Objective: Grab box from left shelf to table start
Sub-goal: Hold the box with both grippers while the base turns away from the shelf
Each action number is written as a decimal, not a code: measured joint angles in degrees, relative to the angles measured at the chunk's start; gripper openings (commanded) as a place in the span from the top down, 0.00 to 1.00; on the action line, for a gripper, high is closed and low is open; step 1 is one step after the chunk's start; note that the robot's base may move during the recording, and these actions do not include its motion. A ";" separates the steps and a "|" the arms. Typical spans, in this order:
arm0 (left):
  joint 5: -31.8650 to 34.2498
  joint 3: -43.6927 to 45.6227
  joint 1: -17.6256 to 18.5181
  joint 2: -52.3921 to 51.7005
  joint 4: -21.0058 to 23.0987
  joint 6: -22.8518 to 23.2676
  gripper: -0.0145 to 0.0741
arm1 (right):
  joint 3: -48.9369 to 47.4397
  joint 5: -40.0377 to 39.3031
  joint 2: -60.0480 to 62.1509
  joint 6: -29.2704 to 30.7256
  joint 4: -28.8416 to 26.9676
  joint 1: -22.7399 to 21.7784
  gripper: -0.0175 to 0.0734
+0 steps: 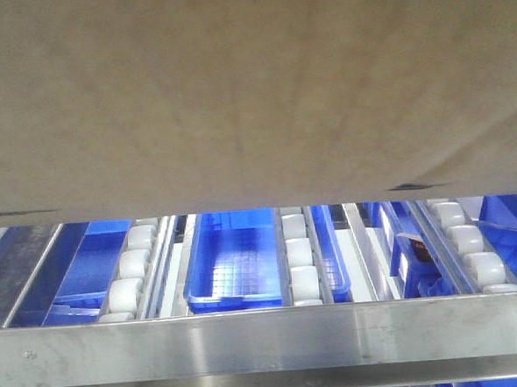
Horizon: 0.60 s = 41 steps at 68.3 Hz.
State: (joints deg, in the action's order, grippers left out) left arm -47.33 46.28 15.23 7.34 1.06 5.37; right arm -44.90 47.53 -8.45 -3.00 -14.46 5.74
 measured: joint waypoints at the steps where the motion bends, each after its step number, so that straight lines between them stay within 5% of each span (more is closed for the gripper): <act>1: 0.00 0.00 0.00 0.00 0.00 0.00 0.95 | 0.00 0.00 0.00 0.00 0.00 0.00 0.75; 41: 0.00 0.00 0.00 0.00 0.02 0.00 0.95 | 0.00 0.20 0.00 0.00 0.00 0.00 0.75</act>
State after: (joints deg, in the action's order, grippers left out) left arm -47.33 46.28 15.23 7.34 1.08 5.37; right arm -44.90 47.73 -8.45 -3.00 -14.46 5.74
